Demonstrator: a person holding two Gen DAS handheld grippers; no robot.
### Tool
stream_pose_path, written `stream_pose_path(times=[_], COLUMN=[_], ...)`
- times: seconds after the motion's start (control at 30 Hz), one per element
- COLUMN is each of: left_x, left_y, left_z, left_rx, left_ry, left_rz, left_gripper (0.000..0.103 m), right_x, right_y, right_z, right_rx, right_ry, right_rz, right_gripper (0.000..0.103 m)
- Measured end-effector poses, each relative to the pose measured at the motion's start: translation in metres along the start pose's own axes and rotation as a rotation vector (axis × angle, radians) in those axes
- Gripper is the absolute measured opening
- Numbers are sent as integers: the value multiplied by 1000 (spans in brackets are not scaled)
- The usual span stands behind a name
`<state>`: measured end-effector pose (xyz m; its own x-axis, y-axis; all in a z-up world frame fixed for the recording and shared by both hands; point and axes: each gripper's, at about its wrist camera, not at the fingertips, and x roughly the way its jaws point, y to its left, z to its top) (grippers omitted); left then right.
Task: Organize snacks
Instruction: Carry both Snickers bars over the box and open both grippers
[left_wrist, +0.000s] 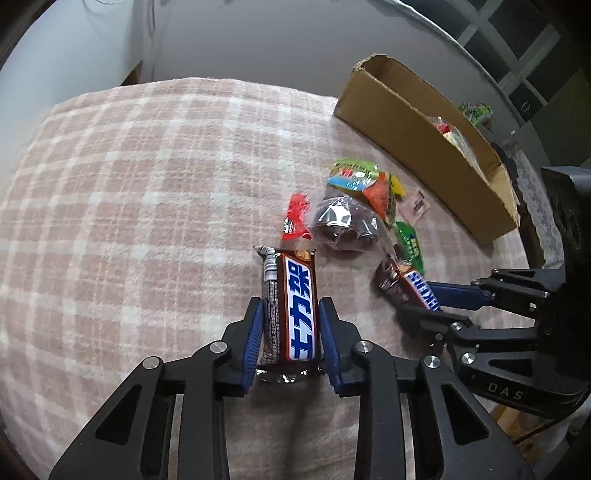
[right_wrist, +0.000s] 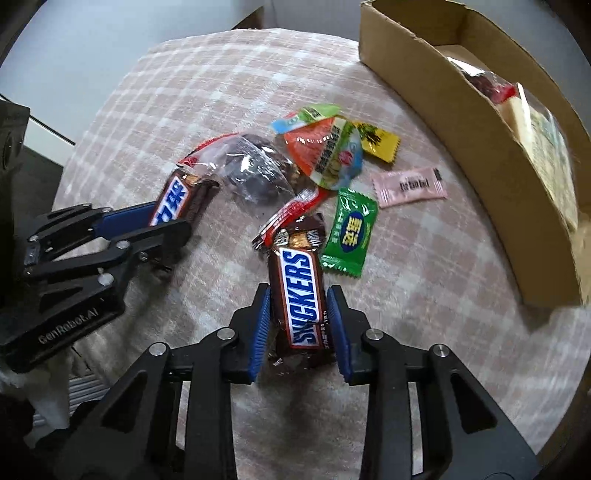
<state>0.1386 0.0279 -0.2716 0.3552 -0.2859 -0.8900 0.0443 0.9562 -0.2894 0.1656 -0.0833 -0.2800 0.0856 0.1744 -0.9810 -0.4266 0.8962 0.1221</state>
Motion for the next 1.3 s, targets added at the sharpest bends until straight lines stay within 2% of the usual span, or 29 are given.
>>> stream_pose_path(times=[0.17, 0.3, 0.47, 0.8, 1.0, 1.3], left_x=[-3, 3, -4, -43, -61, -63], left_y=[4, -8, 0, -2, -11, -39], left_z=[-3, 2, 0, -8, 16, 60], left_rx=[22, 106, 41, 28, 26, 55], left_ry=[13, 19, 22, -18, -78, -126], left_rz=[37, 69, 33, 2, -21, -69], left_gripper=[28, 27, 27, 27, 27, 27], right_x=[-3, -4, -17, -56, -93, -131], right_y=[-6, -9, -23, -45, -68, -111], right_z=[-10, -11, -17, -31, -25, -18], right_rx=[57, 93, 135, 196, 237, 298], right_ry=[-4, -11, -22, -64, -136, -217], right_rz=[24, 40, 53, 71, 50, 3], right_gripper=[30, 30, 30, 30, 30, 30])
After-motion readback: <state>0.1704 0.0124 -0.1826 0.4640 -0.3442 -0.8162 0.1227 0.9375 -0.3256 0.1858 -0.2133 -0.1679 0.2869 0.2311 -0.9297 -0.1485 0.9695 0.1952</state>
